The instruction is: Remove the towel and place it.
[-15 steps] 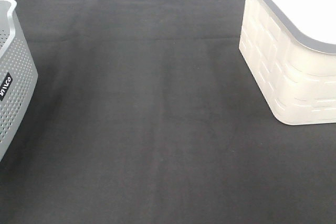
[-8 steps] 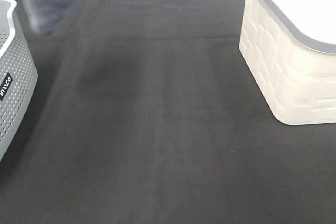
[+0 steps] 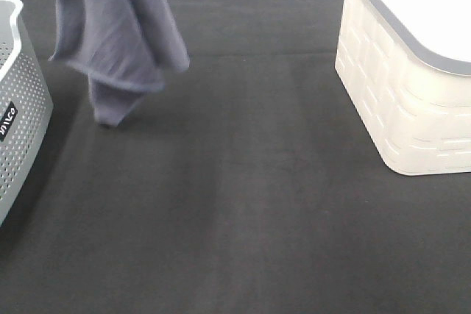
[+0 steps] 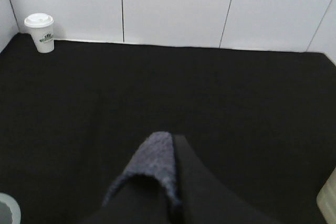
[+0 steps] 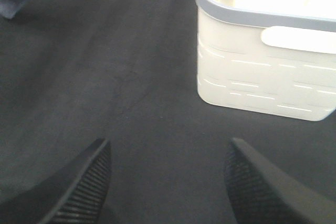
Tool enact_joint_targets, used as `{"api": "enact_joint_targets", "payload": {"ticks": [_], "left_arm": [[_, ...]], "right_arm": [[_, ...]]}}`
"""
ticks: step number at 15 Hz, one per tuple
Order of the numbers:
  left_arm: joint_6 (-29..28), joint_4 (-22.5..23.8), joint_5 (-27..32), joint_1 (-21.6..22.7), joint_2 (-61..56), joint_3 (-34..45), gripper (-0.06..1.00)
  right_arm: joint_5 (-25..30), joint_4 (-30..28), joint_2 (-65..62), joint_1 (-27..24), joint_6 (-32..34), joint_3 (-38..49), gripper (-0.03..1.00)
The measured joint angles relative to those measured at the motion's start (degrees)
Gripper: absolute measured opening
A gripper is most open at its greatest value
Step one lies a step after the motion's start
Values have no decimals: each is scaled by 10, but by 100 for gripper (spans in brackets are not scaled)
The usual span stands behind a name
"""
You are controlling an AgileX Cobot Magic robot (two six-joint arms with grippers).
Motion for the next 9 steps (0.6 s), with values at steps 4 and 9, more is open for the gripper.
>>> {"api": "enact_joint_targets", "payload": {"ticks": [4,9], "left_arm": [[5,-17,-13,-13,28,50,0],[-56,15,-71,-48,40,50,0]], "right_arm": [[-67,44,85,0,-47,0,63],[-151,174,202,0,-133,0,62]]}}
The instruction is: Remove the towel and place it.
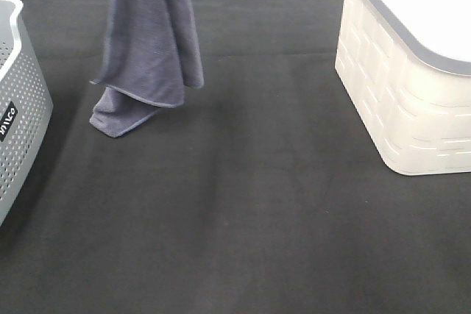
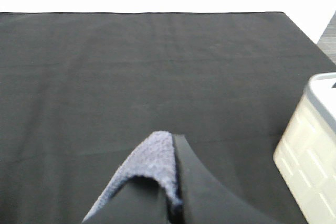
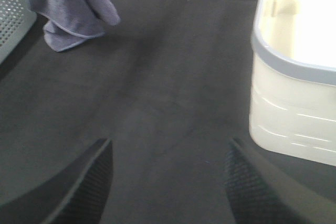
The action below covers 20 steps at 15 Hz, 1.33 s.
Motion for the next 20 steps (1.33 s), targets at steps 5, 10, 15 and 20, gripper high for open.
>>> {"api": "enact_joint_targets", "payload": {"ticks": [5,10,15,20], "left_arm": [[-71,45,-2,-29,42,-12,0],[-58,55,-7,-33,53,-17,0],[-41,57,-7,-33,53,-17,0],[-41,57,-9,-33,53,-17,0]], "right_arm": [[-96,58,133,113,-40,0,62],[-449,27,379,374,108,-11,62],[-594,81,602,437,127,-138,61],[-630,217,772,476,69,-291,61]]}}
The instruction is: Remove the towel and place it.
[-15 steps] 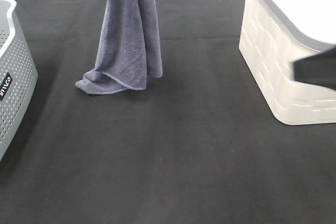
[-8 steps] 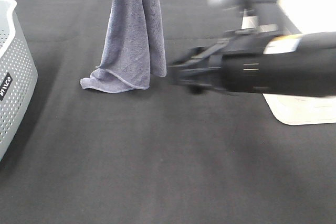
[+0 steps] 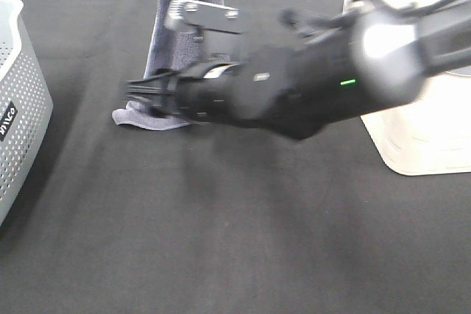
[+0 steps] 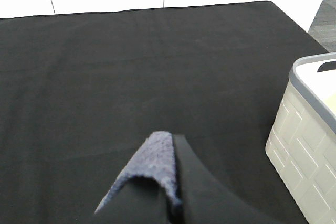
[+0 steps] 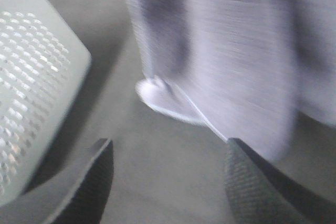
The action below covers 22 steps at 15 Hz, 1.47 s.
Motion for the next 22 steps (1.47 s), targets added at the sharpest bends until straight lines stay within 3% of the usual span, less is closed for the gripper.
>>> {"api": "enact_joint_targets", "payload": {"ticks": [2,4,7,10,15,18,21,22], "left_arm": [[2,0,-1,0,0,0,0],[4,0,-1,0,0,0,0],[13,1,-1,0,0,0,0],[18,1,-5,0,0,0,0],[40,0,-7,0,0,0,0],[50,0,-7,0,0,0,0],[50,0,-7,0,0,0,0],[50,-1,-7,0,0,0,0]], "right_arm": [[-41,65,26,19,-66,-39,61],[-103,179,62,35,-171,-92,61],[-143,333,111,38,-297,-172,61],[-159,370,141,46,-344,-243,61],[-240,435,194,46,-351,-299,59],[-263,496,195,46,-418,-300,45],[-276,515,195,46,-460,-300,8],[-274,516,195,46,-482,-300,2]]}}
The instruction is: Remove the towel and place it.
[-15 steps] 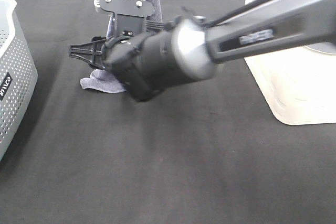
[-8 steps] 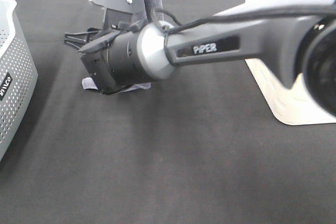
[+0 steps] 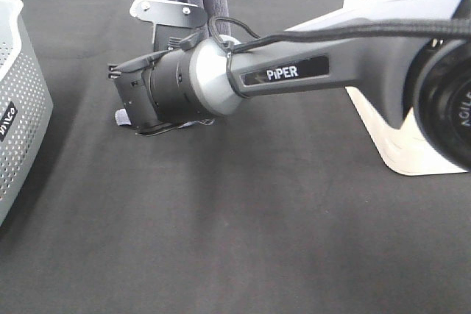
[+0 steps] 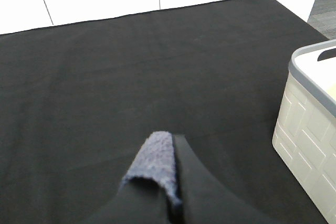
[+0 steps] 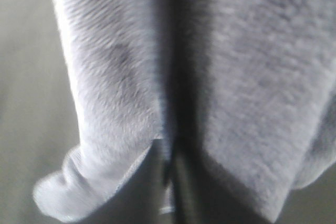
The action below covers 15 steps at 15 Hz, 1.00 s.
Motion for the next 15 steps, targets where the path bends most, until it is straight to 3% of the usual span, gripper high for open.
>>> {"api": "enact_joint_targets", "payload": {"ticks": [3,5,8,10,12,15], "left_arm": [[0,-2,0,3,-1,0,0],[-3,-4,-5,21,-8,0,0],[-4,-22,-5,62,-21,-26,0],[-5,-53,-3,74,-23,-42,0],[-5,-81,-5,81,-24,-56,0],[-39,-128,-12,103,-26,-58,0]], "right_arm": [[62,2,-7,0,-109,7,2],[125,2,-41,0,-138,37,2],[253,1,-131,-9,-198,130,2],[285,1,-184,-23,-223,190,2],[319,1,-242,-58,-257,250,2],[432,1,-334,-134,-267,321,2]]}}
